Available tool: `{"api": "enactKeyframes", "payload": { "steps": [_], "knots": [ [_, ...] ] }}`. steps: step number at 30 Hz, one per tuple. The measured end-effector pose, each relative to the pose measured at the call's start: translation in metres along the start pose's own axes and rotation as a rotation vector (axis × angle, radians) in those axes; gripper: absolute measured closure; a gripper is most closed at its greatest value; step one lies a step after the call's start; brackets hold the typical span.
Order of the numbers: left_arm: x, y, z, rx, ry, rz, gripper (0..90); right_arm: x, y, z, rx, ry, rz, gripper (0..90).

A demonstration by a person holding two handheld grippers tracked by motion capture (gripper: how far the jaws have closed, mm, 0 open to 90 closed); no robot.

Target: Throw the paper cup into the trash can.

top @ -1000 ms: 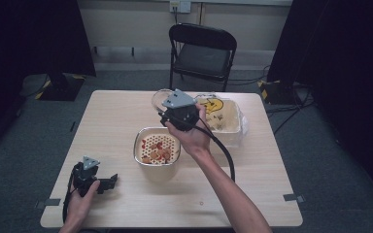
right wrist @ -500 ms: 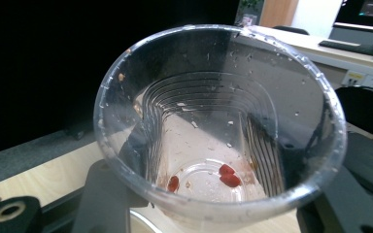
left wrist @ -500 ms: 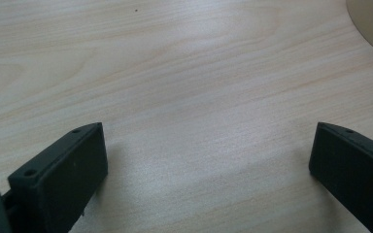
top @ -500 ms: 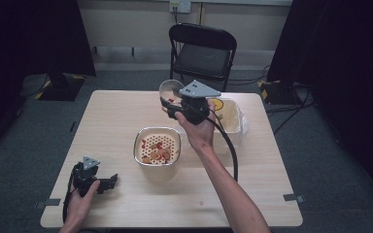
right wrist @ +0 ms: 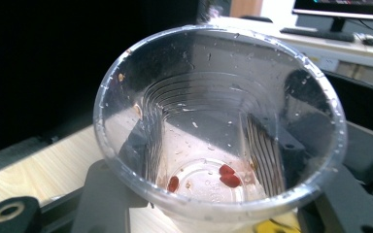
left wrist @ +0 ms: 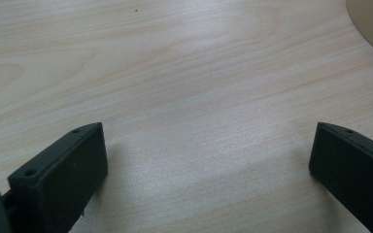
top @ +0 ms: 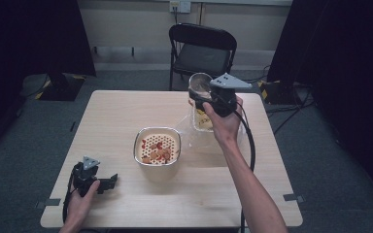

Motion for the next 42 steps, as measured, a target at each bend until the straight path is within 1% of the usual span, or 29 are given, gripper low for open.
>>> {"api": "enactKeyframes", "payload": {
  "steps": [1,7,8,9,10,13,15,17,18,19,21,22,24,25,26,29,32,34,35,36,37,38,40,42],
  "knots": [
    [0.0,0.0,0.0,-0.001,0.001,0.0,0.0,0.0,0.0,0.0,0.0,0.0,0.0,48.5],
    [0.0,0.0,0.0,0.0,0.0,0.0,0.0,0.01,-0.008,0.022,0.038,0.024,-0.032,48.2],
    [0.0,0.0,0.0,0.0,0.0,0.0,0.0,0.01,-0.01,0.026,0.052,0.031,-0.029,48.2],
    [0.0,0.0,0.0,0.0,0.0,0.0,0.0,0.012,-0.013,0.036,0.056,0.071,-0.015,47.9],
    [0.0,0.0,0.0,0.0,0.0,0.0,0.0,0.012,-0.013,0.036,0.056,0.071,-0.015,47.9],
    [0.0,0.0,0.0,0.0,0.0,0.0,0.0,0.019,-0.013,0.048,0.087,0.056,-0.062,47.3],
    [0.0,0.0,0.0,0.0,0.0,0.0,0.0,0.023,-0.013,0.053,0.091,0.074,-0.07,46.7],
    [0.0,0.0,0.0,0.0,0.0,0.0,0.0,0.024,-0.012,0.054,0.095,0.079,-0.073,46.3],
    [0.0,0.0,0.0,0.0,0.0,0.0,0.0,0.029,-0.01,0.058,0.094,0.097,-0.084,45.1],
    [0.0,0.0,0.0,0.0,0.0,0.0,0.0,0.031,-0.009,0.059,0.09,0.104,-0.09,44.4],
    [0.0,0.0,0.0,-0.001,0.001,0.0,0.0,0.033,-0.008,0.059,0.094,0.099,-0.1,42.6],
    [0.0,0.0,0.0,0.0,0.0,0.0,0.0,0.035,-0.007,0.06,0.094,0.103,-0.11,37.9],
    [0.0,0.0,0.0,0.0,0.0,0.0,0.0,0.037,-0.005,0.06,0.095,0.103,-0.119,36.1],
    [0.0,0.0,0.0,0.0,0.0,0.0,0.0,0.038,-0.004,0.061,0.089,0.109,-0.123,29.9],
    [0.0,0.0,0.0,0.0,0.0,0.0,0.0,0.039,-0.003,0.061,0.092,0.115,-0.124,30.0],
    [0.0,0.0,0.0,-0.001,0.001,0.0,0.0,0.04,-0.001,0.061,0.083,0.125,-0.137,21.4],
    [0.0,0.0,0.0,0.0,0.0,0.0,0.0,0.042,0.001,0.062,0.1,0.125,-0.14,17.3],
    [0.0,0.0,0.0,0.0,0.0,0.0,0.0,0.042,0.0,0.061,0.098,0.128,-0.137,16.4],
    [0.0,0.0,0.0,-0.001,0.001,0.0,0.0,0.043,0.001,0.061,0.088,0.13,-0.139,15.5],
    [0.0,0.0,0.0,0.0,0.0,0.0,0.0,0.044,0.0,0.061,0.091,0.127,-0.145,15.5],
    [0.0,0.0,0.0,0.0,0.0,0.0,0.0,0.045,-0.001,0.06,0.08,0.13,-0.145,15.5],
    [0.0,0.0,0.0,0.0,0.0,0.0,0.0,0.045,-0.001,0.06,0.08,0.13,-0.145,15.5],
    [0.0,0.0,0.0,0.0,0.0,0.0,0.0,0.048,-0.007,0.056,0.063,0.127,-0.14,16.2],
    [0.0,0.0,0.0,0.0,0.0,0.0,0.0,0.05,-0.01,0.054,0.058,0.126,-0.132,16.3]
  ]
}}
Point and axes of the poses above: each handheld gripper's, and its own axes: y roughly forward along the jaws, x roughly out of its underside, z roughly to its right, the point moved 4 cm from there along y, roughly forward along the jaws, and after that the axes turned 3 degrees about -y, right-handed, at the moved point
